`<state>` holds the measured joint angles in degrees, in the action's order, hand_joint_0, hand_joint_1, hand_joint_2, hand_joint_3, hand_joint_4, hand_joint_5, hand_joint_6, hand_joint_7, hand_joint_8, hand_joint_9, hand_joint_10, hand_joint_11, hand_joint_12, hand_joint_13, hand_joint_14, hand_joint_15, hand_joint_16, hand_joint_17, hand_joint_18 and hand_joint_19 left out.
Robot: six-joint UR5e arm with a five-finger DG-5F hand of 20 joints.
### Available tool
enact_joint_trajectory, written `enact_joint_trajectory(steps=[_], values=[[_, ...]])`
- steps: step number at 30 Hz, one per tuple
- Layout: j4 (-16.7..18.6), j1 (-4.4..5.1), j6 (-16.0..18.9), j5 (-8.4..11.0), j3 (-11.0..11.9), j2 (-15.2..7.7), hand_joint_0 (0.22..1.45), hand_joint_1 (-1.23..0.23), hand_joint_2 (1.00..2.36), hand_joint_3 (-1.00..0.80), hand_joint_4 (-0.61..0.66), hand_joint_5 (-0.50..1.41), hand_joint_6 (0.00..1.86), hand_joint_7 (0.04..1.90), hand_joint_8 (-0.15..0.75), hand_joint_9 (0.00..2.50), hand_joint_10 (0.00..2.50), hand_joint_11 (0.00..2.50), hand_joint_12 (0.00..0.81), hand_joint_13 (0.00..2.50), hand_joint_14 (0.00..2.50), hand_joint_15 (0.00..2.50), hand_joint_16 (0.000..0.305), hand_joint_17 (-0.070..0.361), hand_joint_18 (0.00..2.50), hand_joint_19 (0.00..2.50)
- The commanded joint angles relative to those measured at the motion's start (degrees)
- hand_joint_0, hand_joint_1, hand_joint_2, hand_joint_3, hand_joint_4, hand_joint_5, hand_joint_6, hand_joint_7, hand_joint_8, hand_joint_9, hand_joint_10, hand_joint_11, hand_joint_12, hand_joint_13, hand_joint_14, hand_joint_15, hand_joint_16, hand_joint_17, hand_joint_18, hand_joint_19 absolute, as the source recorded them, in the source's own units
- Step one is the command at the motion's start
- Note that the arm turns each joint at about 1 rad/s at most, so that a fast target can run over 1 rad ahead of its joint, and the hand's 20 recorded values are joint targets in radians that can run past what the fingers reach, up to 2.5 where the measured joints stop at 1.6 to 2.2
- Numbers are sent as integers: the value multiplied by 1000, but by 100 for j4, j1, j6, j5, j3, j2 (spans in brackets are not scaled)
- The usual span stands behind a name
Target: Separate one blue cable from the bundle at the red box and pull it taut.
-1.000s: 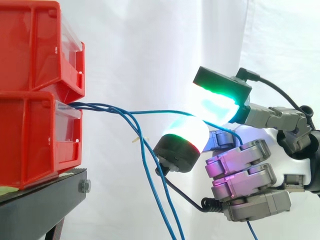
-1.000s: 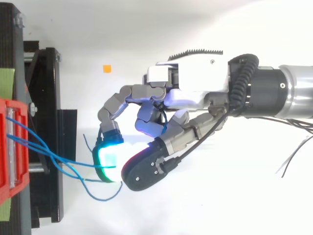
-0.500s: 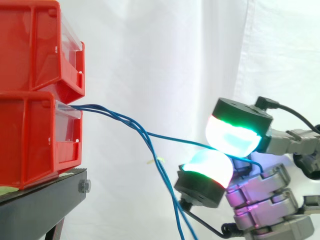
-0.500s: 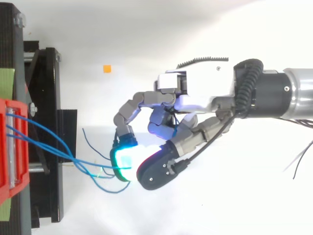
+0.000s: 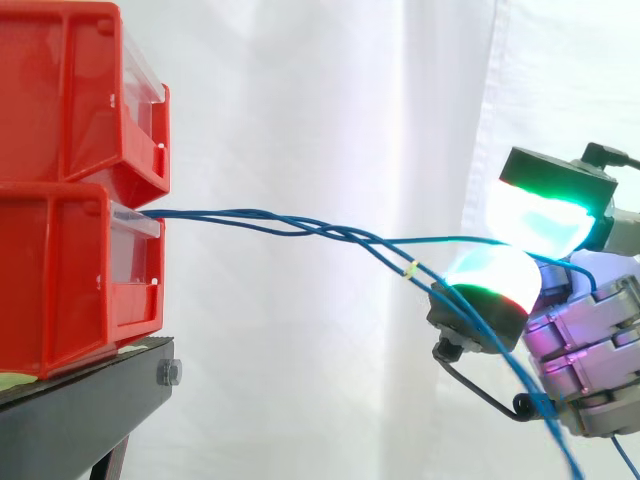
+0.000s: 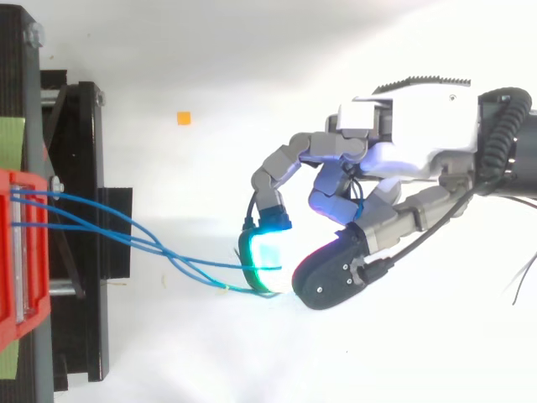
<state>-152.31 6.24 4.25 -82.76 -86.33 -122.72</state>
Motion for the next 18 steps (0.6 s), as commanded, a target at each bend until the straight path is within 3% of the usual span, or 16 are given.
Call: enact_joint_trajectory(steps=[1,10,18], values=[[70,44,-144,6,3,3,648,-761,1014,-43,78,-114,903,1152,376,1074,2500,1438,441,1061,2500,1435,60,135,1741,1666],[105,61,-478,14,-6,3,648,-761,1013,-42,78,-114,903,1150,375,1070,2500,1430,448,1064,2500,1434,60,134,1737,1669],[105,61,-513,14,3,3,649,-762,1013,-45,73,-114,903,1144,368,1068,2500,1432,442,1063,2500,1461,58,130,1732,1674]])
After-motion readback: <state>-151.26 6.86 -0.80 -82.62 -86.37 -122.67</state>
